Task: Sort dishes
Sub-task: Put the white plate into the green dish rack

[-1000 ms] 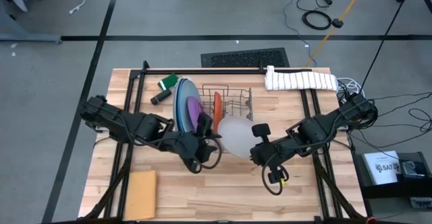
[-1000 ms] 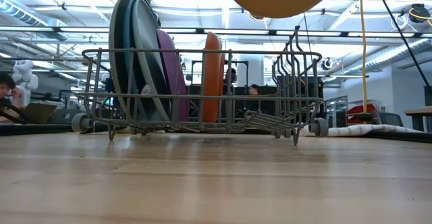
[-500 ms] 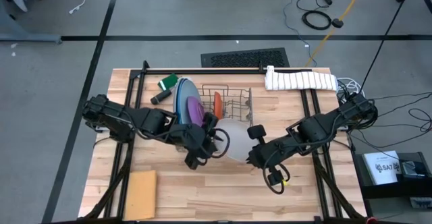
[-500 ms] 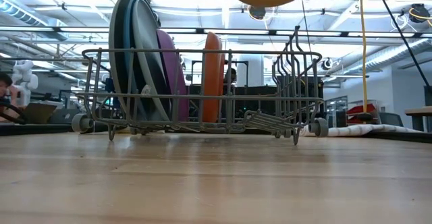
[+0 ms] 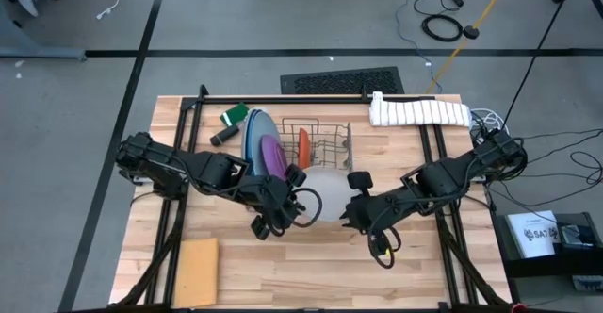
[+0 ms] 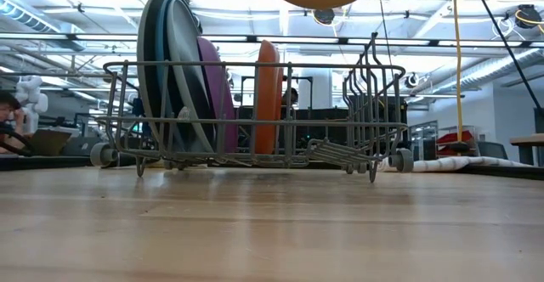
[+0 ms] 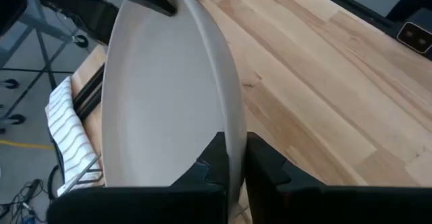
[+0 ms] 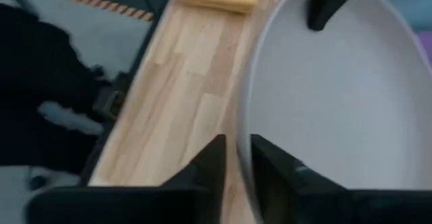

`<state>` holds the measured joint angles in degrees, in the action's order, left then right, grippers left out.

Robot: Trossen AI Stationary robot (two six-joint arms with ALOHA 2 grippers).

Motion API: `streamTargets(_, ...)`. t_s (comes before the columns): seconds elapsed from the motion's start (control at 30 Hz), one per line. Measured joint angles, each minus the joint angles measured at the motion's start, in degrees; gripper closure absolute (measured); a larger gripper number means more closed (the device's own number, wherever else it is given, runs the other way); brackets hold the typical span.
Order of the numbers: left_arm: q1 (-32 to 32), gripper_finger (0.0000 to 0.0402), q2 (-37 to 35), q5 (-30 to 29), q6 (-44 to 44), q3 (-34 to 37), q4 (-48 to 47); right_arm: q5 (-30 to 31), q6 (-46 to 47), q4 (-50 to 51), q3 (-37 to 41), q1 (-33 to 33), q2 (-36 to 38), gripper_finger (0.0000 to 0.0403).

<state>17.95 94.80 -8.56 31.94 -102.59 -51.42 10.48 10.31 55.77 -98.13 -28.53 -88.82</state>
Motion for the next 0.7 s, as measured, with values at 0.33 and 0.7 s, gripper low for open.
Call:
streamTargets(0.33, -1.12, 0.0389, -0.17, -0.56, -4.02, -0.13, 2.71, 11.64, -2.28, 1.68, 0.04, -0.95, 3.35, 0.017)
streamTargets(0.7, -4.01, 0.039, -0.26, 1.96, -24.96, -0.15, 11.23, 34.02, -2.4, 8.33, 0.04, -2.53, 14.65, 0.0182)
